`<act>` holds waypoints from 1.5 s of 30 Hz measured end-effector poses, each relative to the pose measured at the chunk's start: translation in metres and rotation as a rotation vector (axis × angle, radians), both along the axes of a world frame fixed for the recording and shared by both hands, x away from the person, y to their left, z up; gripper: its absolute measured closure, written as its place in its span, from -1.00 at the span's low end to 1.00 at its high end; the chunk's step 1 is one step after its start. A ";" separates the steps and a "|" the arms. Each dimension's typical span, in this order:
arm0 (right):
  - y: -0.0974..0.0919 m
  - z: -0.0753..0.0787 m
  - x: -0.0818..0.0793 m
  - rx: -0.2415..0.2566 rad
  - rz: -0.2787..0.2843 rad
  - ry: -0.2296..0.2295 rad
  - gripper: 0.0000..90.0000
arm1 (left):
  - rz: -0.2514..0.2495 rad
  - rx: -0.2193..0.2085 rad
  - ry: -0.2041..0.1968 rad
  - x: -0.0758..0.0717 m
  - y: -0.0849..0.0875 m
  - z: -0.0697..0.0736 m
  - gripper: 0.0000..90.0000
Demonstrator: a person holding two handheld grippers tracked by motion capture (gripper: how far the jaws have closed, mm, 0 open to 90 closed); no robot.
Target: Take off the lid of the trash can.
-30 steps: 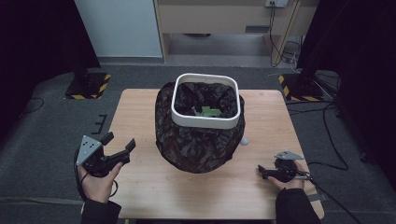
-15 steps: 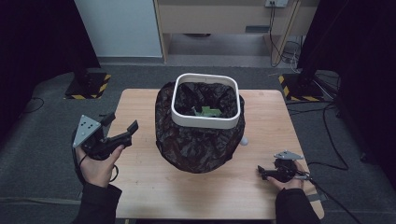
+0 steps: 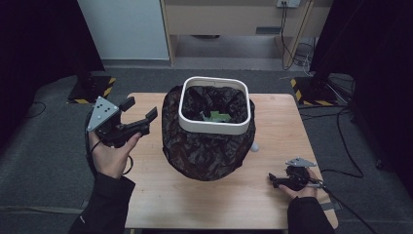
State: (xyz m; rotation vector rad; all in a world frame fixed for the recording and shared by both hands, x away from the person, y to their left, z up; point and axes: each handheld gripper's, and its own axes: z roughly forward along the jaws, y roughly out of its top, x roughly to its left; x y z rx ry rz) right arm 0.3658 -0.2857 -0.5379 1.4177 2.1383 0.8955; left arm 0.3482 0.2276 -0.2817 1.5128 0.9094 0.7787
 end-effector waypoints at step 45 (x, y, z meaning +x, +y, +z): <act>0.000 0.000 0.000 0.004 -0.002 -0.004 -0.91 | -0.127 -0.013 -0.053 0.059 -0.074 0.043 -0.47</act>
